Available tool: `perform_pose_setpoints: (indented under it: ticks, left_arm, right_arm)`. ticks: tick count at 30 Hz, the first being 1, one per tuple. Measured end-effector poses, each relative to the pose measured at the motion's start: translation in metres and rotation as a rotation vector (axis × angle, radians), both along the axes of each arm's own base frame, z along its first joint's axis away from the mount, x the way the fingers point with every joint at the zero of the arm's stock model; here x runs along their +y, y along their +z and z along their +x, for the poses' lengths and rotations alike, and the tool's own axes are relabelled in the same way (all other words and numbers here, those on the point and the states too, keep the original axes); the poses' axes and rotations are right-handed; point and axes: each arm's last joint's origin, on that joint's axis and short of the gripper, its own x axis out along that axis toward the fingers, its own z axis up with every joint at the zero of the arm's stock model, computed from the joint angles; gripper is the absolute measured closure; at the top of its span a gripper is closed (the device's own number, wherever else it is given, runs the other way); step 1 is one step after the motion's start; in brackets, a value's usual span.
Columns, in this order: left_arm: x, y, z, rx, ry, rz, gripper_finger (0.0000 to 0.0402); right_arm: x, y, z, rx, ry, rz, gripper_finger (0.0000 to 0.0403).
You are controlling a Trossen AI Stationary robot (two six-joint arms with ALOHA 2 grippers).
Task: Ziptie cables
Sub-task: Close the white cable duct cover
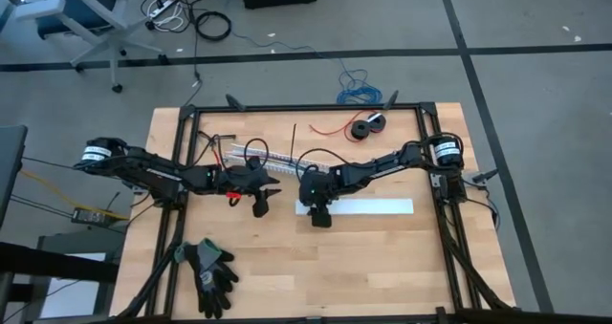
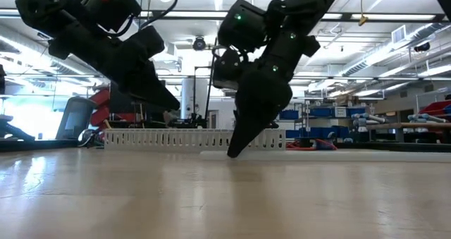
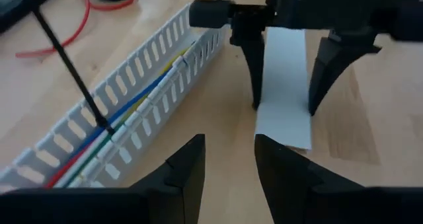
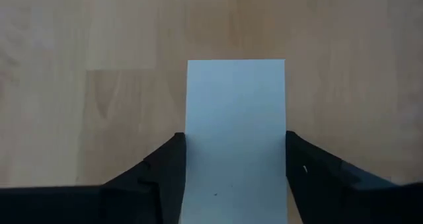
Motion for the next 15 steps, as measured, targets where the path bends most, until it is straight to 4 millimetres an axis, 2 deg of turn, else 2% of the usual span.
perform_pose_setpoints:
  ticks: [6, 15]
  left_arm:
    - [0.0, 0.005, 0.003, -0.051, -0.037, 0.036, 0.0259]
    - [-0.002, 0.006, 0.004, -0.062, -0.097, 0.041, 0.0258]
  right_arm:
    - [0.012, 0.0, -0.004, 0.044, -0.011, 0.026, 0.0197]
    - [0.017, 0.003, -0.006, 0.052, -0.024, 0.039, 0.023]
